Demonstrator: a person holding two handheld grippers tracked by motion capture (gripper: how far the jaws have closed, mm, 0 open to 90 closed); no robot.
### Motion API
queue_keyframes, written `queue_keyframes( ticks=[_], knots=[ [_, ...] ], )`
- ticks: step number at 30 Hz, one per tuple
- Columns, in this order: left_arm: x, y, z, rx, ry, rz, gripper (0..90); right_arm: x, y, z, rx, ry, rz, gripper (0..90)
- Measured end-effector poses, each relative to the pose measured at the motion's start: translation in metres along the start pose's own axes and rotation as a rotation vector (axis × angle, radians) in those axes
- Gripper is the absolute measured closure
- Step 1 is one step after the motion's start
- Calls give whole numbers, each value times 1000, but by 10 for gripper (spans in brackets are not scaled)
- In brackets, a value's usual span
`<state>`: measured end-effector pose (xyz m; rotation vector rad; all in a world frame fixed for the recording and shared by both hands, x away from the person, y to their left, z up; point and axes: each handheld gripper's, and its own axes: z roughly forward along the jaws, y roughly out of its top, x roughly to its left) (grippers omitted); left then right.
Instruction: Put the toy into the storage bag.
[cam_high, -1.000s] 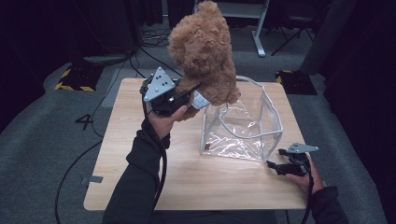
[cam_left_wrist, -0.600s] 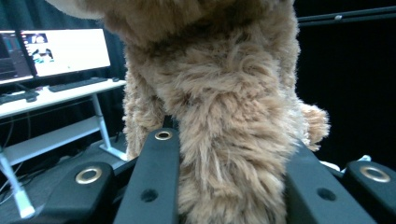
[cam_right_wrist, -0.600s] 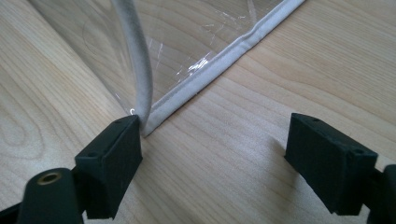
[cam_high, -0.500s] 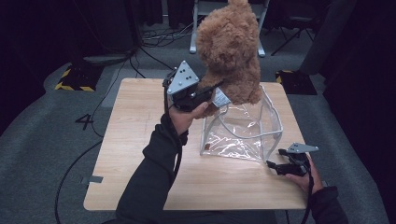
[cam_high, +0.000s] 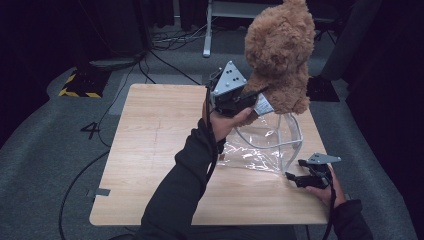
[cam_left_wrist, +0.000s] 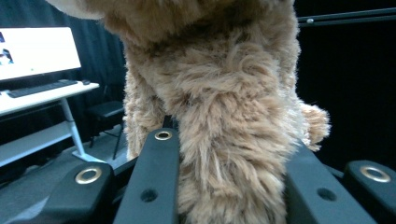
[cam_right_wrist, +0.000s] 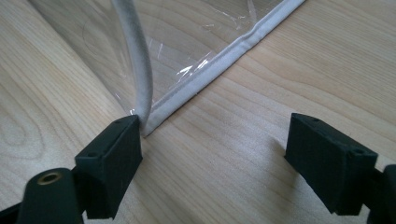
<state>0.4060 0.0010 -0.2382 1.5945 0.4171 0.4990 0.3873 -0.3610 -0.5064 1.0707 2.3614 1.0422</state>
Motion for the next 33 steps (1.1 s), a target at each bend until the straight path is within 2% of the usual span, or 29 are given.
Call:
queue_keyframes(
  ticks=[8, 16, 21, 24, 28, 31, 33],
  knots=[
    [-7, -13, 18, 37, -21, -6, 755, 0, 0, 0, 0, 0, 0, 181],
    [-9, -34, 32, 69, -43, -39, 754, 0, 0, 0, 0, 0, 0, 181],
    [-13, -39, 35, 89, -45, -31, 754, 0, 0, 0, 0, 0, 0, 181],
    [-14, -43, 37, 118, -39, -25, 753, 0, 0, 0, 0, 0, 0, 181],
    [-12, -52, 38, 157, -23, -42, 753, 0, 0, 0, 0, 0, 0, 181],
    [-9, -59, 40, 217, -5, -46, 750, 0, 0, 0, 0, 0, 0, 181],
    [-7, -64, 42, 241, -9, -50, 750, 0, 0, 0, 0, 0, 0, 181]
  ],
)
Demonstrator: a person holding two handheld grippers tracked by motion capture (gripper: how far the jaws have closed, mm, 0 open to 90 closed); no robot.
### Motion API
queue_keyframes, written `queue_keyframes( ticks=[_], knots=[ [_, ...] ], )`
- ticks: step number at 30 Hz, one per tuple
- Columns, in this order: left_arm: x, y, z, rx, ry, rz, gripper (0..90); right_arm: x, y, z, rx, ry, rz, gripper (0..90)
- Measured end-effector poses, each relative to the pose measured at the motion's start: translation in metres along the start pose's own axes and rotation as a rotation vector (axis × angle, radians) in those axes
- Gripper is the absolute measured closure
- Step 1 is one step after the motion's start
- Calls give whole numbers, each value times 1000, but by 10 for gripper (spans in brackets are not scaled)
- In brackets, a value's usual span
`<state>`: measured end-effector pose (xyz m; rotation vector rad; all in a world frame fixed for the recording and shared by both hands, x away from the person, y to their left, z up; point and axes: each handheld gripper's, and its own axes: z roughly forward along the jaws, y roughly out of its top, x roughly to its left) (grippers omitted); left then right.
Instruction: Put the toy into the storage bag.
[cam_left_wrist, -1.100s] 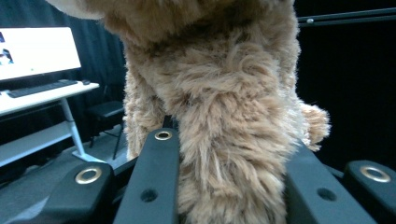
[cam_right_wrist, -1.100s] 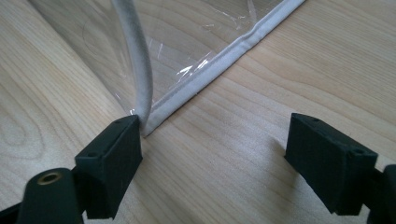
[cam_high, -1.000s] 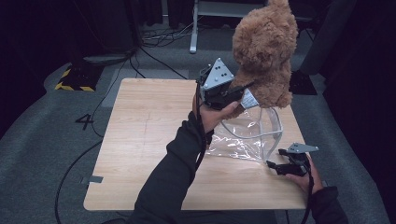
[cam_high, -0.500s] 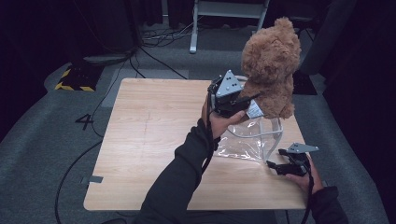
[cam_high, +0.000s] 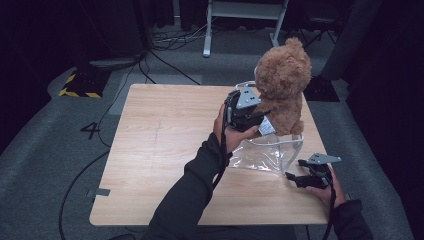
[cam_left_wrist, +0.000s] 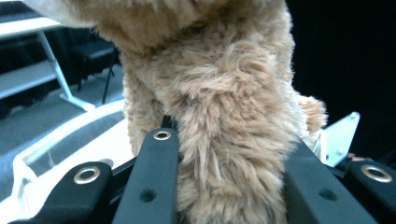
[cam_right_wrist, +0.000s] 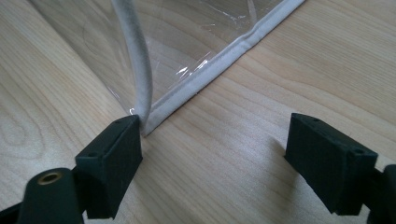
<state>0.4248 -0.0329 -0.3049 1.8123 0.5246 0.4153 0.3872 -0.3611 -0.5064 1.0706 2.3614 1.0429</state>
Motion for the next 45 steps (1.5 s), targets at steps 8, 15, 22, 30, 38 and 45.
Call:
queue_keyframes(
  ticks=[8, 15, 22, 30, 38, 45],
  knots=[
    [-3, -8, 8, 63, -5, 20, 748, 0, 0, 0, 0, 0, 0, 181],
    [-1, -5, 10, 138, -12, 54, 742, 0, 0, 0, 0, 0, 0, 181],
    [-2, -1, 12, 208, -26, 97, 736, 0, 0, 0, 0, 0, 0, 181],
    [-5, 0, 20, 283, -52, 132, 730, 0, 0, 0, 0, 1, -1, 181],
    [-2, 1, 23, 343, -79, 146, 720, 0, 0, 0, 0, 1, -2, 181],
    [-2, 2, 28, 391, -91, 161, 717, 0, 0, 0, 1, 1, -2, 181]
  ],
)
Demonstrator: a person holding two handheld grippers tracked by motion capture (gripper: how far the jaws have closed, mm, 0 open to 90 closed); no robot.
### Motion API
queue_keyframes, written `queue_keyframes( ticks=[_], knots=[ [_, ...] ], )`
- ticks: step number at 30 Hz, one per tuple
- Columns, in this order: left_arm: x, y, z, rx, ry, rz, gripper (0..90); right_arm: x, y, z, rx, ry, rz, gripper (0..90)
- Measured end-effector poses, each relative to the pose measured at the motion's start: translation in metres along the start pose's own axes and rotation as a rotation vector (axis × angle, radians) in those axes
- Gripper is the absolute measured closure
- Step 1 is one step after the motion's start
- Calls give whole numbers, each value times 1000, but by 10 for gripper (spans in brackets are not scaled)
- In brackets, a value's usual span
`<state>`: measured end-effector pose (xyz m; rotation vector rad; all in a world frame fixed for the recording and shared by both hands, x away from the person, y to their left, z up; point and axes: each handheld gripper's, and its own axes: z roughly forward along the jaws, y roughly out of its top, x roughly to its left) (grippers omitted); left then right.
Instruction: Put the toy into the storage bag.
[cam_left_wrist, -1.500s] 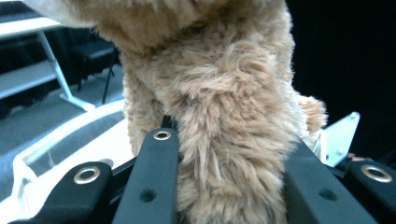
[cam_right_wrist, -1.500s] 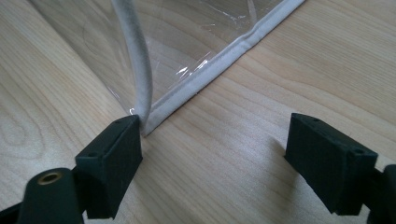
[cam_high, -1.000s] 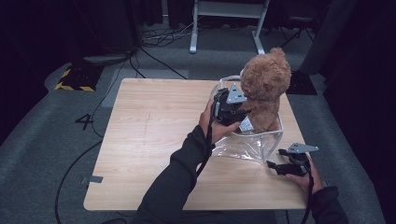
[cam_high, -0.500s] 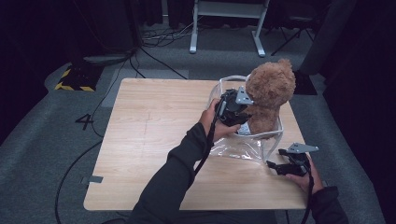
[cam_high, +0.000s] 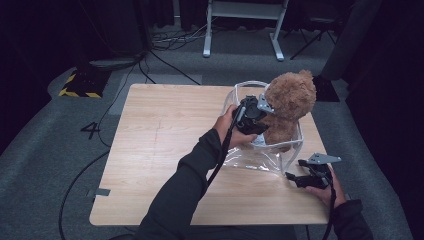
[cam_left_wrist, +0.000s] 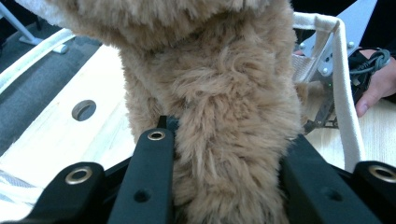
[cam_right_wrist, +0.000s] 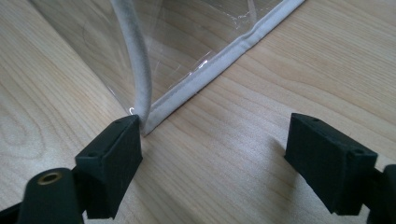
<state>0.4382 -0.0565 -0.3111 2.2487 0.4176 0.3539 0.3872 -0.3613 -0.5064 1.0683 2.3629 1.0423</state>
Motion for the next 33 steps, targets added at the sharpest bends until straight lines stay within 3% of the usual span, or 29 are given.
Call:
queue_keyframes(
  ticks=[15, 33],
  knots=[
    [1, 7, 5, 104, -27, 40, 706, 0, 0, 0, -1, 0, 1, 181],
    [-1, 7, 11, 172, -36, 59, 690, 0, 0, 0, 0, 0, 1, 181]
  ],
)
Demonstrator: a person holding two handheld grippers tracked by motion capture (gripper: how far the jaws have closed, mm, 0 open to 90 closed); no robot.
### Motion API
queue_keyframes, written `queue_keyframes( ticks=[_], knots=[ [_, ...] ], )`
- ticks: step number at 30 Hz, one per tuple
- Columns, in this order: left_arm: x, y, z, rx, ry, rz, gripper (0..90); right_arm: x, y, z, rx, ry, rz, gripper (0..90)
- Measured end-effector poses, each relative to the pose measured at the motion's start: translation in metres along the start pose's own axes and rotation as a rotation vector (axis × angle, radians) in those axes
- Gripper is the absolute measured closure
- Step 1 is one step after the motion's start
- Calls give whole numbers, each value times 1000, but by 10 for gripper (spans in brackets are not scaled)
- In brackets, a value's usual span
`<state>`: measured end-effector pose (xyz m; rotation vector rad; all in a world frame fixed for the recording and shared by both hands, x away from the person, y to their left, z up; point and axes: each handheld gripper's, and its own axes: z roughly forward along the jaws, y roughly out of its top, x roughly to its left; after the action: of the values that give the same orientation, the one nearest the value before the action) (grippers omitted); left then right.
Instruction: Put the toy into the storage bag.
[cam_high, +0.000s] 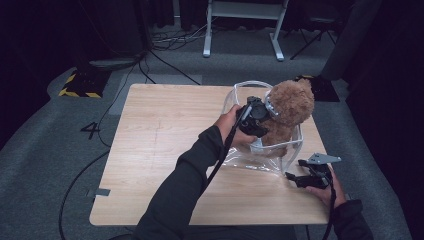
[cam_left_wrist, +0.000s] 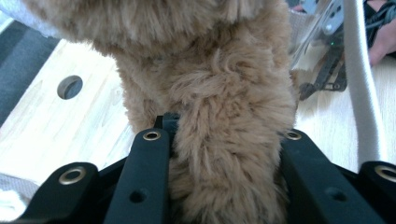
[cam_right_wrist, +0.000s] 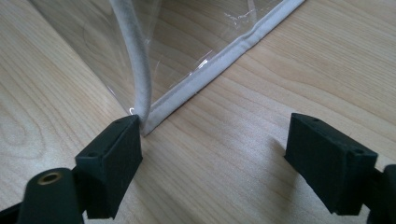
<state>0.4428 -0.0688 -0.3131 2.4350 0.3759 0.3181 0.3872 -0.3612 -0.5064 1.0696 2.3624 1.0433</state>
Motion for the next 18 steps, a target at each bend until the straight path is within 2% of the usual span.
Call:
queue_keyframes(
  ticks=[10, 18],
  knots=[
    [-1, 0, 3, 39, 3, 4, 666, 0, 0, 0, 0, 2, -3, 179],
    [-1, -1, 2, 44, 0, 2, 651, 0, 0, 0, 0, 2, -4, 180]
  ],
)
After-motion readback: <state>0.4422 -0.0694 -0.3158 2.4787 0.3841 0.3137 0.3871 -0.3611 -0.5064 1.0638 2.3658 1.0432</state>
